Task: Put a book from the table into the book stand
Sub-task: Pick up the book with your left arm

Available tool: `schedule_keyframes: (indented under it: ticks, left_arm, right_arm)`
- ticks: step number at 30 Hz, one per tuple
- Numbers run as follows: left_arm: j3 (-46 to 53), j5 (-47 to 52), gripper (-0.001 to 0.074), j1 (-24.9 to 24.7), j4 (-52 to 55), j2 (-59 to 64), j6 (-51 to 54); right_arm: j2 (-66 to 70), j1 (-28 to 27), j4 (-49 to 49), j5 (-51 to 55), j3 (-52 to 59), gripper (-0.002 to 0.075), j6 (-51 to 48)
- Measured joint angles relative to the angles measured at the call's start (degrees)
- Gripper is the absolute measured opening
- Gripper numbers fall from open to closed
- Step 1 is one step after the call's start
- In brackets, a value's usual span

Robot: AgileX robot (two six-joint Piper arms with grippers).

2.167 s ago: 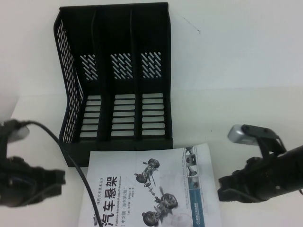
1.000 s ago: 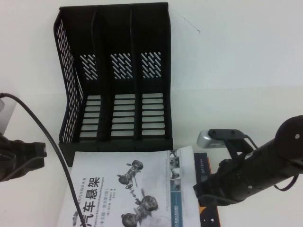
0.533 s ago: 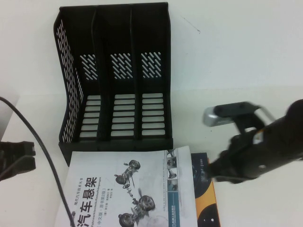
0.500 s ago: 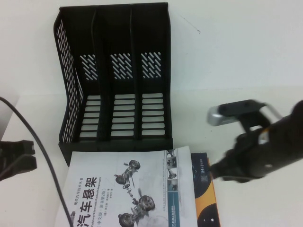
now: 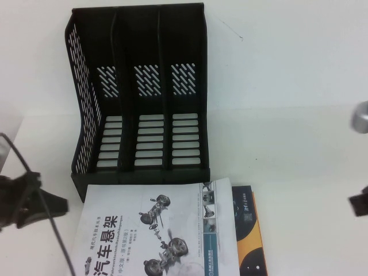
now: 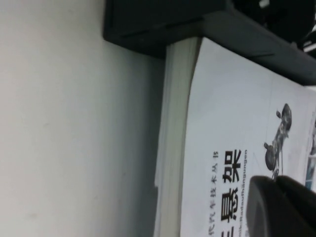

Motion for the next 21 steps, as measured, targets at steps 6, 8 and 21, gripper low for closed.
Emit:
schedule_keyframes:
  ticks: [6, 8, 21]
  left_arm:
    - [0.0, 0.4, 0.0231, -2.3, -2.8, 7.9, 4.5]
    - [0.0, 0.5, 0.0326, -2.4, -3.1, 9.8, 4.5]
    - [-0.5, 3.9, 0.043, -2.4, -6.8, 19.8, 9.2]
  right_arm:
    - [-9.7, 0.0, 0.0, -0.1, 6.7, -0.0002, 3.5]
    - [-12.2, 0.0, 0.0, -0.1, 9.8, -0.0002, 4.9]
    - [-26.4, 0.0, -0.5, 0.0, 25.1, -0.0002, 14.4]
